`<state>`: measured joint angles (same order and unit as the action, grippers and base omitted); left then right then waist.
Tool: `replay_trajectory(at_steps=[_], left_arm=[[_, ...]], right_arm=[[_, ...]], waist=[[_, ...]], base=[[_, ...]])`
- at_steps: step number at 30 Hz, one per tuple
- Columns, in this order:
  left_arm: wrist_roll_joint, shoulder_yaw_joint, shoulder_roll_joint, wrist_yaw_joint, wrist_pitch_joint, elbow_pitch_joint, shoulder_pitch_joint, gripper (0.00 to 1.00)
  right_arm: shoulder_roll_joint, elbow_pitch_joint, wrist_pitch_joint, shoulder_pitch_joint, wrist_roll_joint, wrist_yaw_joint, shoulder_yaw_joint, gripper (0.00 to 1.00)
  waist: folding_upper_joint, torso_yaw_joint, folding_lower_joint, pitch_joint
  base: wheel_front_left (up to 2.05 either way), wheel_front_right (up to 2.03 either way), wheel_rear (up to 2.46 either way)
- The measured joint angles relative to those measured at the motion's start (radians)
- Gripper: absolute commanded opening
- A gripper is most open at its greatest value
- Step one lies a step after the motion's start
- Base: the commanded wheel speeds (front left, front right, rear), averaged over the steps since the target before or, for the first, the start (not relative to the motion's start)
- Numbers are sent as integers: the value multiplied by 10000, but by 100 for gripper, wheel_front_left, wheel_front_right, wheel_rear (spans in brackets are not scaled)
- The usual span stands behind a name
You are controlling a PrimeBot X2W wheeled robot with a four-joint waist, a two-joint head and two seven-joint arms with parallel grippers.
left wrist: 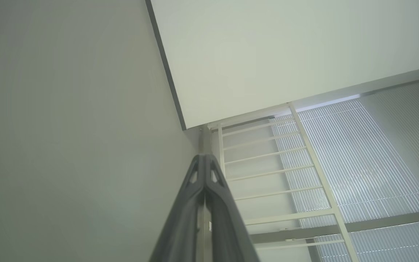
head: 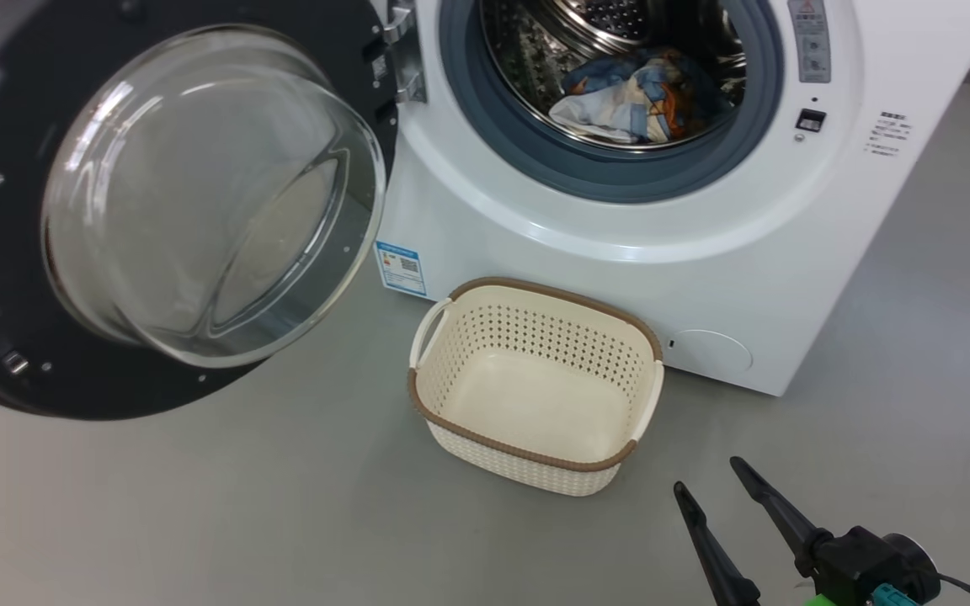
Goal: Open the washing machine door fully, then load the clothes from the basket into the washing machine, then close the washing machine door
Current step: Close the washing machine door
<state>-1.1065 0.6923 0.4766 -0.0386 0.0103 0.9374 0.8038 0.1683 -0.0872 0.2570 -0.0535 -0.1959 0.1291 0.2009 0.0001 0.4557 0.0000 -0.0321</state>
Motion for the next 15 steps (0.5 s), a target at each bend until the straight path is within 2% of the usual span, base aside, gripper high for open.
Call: replay_trajectory(at_steps=[15], left_arm=[[-842,481,180,665,608,1145,649,0]], right_arm=[[593,-73,0,1,-15,0,288,100]], waist=[[0,-1086,0,-326]], base=[[0,0,0]])
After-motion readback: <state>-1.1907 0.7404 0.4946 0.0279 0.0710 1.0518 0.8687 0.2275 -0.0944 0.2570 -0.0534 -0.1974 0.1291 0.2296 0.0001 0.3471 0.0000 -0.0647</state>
